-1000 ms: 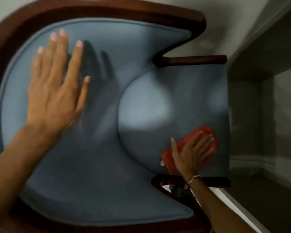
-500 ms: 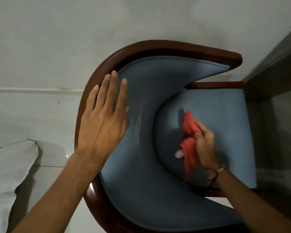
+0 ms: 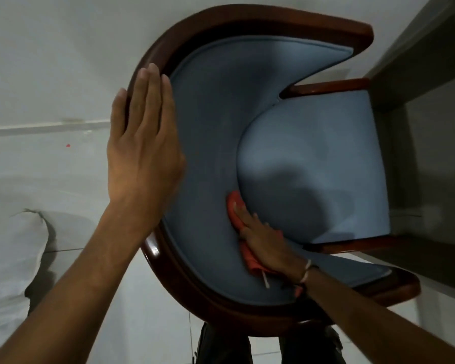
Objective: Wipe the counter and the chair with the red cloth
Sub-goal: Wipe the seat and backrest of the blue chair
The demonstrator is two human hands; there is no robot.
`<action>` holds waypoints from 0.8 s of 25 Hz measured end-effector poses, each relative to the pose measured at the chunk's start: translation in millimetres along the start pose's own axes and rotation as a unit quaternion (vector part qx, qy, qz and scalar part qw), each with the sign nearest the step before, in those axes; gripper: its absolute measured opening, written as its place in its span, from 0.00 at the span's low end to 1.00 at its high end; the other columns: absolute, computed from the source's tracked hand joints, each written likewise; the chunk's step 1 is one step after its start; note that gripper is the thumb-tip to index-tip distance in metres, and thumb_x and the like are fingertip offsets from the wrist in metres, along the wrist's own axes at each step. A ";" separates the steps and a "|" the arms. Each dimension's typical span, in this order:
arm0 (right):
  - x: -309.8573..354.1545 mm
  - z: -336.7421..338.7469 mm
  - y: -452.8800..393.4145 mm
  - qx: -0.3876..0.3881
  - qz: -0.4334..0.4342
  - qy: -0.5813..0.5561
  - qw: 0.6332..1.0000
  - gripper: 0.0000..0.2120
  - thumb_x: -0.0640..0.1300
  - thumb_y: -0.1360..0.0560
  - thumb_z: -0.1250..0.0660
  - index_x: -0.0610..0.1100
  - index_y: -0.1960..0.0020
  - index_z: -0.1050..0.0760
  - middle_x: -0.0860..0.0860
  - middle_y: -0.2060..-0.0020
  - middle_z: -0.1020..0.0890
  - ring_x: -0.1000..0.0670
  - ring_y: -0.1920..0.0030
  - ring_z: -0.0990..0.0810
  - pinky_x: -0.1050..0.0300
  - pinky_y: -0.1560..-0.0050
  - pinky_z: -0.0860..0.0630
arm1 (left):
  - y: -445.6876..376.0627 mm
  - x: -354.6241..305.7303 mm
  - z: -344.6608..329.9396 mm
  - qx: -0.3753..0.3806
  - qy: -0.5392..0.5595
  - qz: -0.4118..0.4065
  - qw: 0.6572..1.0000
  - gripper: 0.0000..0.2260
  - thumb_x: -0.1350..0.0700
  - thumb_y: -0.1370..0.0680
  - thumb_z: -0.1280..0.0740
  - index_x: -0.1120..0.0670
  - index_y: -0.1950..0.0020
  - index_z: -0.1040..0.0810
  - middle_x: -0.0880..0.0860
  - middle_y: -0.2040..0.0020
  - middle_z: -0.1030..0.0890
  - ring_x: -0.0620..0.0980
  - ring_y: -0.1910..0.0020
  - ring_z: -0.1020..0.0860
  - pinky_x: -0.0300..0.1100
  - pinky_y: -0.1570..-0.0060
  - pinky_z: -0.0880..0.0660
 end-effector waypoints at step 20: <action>106.7 99.2 -79.7 -0.303 0.054 -0.274 0.911 0.29 0.53 0.12 0.53 0.47 0.16 0.61 0.43 0.15 0.53 0.43 0.15 0.52 0.41 0.14 0.55 | -0.4 11.4 -0.6 -0.018 -0.002 0.069 0.997 0.26 0.46 0.13 0.54 0.54 0.16 0.49 0.59 0.14 0.50 0.58 0.15 0.53 0.75 0.22 0.51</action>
Point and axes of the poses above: each hand's wrist, its own y-axis away from the middle knuckle, its own z-axis out of the back of the hand, x = y × z, the point moved 9 cm from there along -y, towards the middle knuckle
